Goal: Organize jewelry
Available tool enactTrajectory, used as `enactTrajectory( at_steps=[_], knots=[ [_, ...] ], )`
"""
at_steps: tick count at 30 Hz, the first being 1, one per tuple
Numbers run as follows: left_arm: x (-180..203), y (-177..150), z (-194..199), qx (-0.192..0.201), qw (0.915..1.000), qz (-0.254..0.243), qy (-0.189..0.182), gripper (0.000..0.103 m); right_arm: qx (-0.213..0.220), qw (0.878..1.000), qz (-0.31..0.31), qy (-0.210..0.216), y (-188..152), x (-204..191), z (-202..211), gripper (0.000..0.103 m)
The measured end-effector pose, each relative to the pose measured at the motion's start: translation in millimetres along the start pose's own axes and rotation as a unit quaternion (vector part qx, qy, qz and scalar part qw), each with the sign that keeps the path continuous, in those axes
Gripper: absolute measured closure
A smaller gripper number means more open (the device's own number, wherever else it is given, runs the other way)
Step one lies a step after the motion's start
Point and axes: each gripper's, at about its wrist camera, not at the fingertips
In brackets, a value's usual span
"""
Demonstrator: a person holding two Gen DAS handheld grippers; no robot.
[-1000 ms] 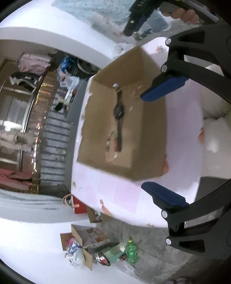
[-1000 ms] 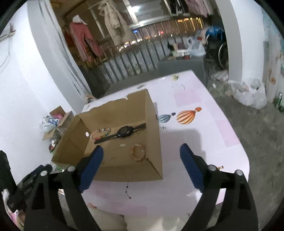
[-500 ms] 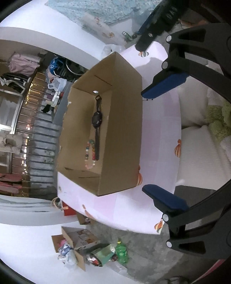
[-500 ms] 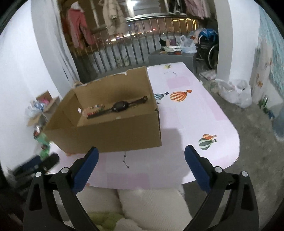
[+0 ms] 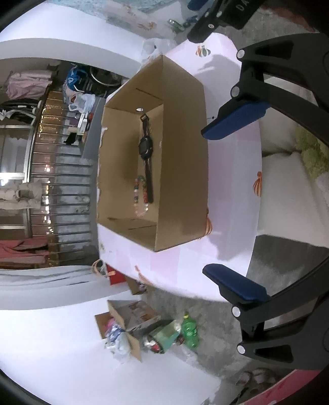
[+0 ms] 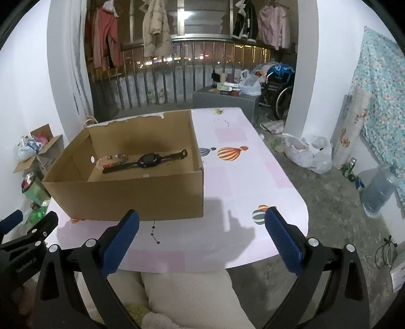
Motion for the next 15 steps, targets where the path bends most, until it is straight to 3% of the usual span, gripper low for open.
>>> enactTrajectory(
  at_steps=[4, 9, 11, 15],
  knots=[
    [-2.8, -1.7, -1.4, -0.009, 0.9999, 0.006, -0.003, 0.008, 0.002, 1.000, -0.007, -0.001, -1.2, 5.0, 2.3, 0.006],
    [-4.5, 8.1, 1.3, 0.004, 0.9997, 0.003, 0.025, 0.008, 0.028, 0.998, -0.033, 0.042, 3.0, 11.8, 7.0, 0.006],
    [-4.8, 12.7, 0.3, 0.007, 0.9994, -0.001, 0.035, 0.008, 0.037, 0.999, -0.027, 0.022, 6.9, 12.5, 3.8, 0.006],
    [-4.1, 25.5, -1.6, 0.017, 0.9987, -0.008, 0.048, 0.008, 0.061, 0.998, -0.013, 0.024, 15.2, 7.2, 3.1, 0.006]
  ],
)
Point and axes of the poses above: each gripper's, at about its wrist camera, not at the fingertips, and z roughly against the way its jaws point, x to its right, y to its top, and after that the axes turned 12 degrees about x, right-handed
